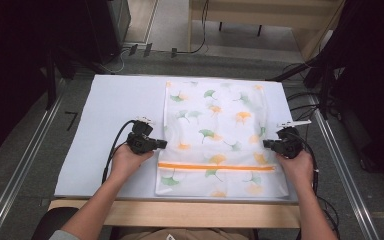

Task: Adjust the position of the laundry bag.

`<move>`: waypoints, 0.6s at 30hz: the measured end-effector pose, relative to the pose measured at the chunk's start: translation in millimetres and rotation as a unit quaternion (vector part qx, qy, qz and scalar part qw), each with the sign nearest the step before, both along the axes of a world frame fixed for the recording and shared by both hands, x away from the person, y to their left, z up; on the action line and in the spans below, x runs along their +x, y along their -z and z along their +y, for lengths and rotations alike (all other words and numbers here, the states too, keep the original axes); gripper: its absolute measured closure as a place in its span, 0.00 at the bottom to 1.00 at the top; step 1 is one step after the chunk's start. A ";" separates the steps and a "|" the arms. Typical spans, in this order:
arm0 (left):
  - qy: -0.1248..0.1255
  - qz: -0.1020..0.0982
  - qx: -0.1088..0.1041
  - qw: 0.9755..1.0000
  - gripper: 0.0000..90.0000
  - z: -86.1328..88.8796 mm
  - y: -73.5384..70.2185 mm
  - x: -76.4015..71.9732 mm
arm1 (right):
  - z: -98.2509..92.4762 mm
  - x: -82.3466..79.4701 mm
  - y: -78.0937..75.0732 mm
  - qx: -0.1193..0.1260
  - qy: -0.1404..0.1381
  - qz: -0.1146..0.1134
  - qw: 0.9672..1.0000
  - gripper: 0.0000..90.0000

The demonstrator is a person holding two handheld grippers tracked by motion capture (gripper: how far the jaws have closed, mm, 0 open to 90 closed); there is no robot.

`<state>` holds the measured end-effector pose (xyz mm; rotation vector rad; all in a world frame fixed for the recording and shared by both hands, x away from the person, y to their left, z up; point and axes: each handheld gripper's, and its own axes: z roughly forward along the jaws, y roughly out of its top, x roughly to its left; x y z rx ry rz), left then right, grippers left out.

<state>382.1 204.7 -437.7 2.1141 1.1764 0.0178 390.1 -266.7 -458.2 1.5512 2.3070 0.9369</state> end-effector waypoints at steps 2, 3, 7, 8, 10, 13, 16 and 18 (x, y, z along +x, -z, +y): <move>-0.009 -0.003 -0.006 1.000 1.00 7.5 -2.7 -0.6 | 6.0 1.2 -1.2 0.002 -0.008 0.003 1.000 0.99; -0.014 -0.002 -0.008 1.000 1.00 10.9 -4.0 -1.0 | 9.2 1.7 -2.0 0.002 -0.012 0.003 1.000 1.00; -0.022 0.004 -0.010 1.000 1.00 24.4 -7.9 -2.6 | 21.6 4.0 -5.3 0.004 -0.027 0.001 1.000 0.99; -0.024 0.004 -0.008 1.000 1.00 28.9 -9.0 -3.3 | 23.9 4.3 -5.9 0.004 -0.030 0.001 1.000 0.99; -0.027 0.006 -0.003 1.000 1.00 34.4 -10.6 -4.6 | 30.8 6.1 -7.5 0.005 -0.037 0.001 0.999 0.99; -0.029 0.010 -0.002 1.000 1.00 42.6 -12.1 -5.9 | 39.9 7.9 -8.6 0.003 -0.047 0.001 0.999 0.99; -0.033 0.009 -0.001 0.999 1.00 50.3 -14.5 -6.8 | 47.5 8.9 -9.4 0.003 -0.056 0.000 0.998 0.99; -0.036 0.005 -0.002 0.999 1.00 54.8 -16.7 -7.7 | 51.5 9.5 -9.9 0.006 -0.061 -0.002 0.998 0.99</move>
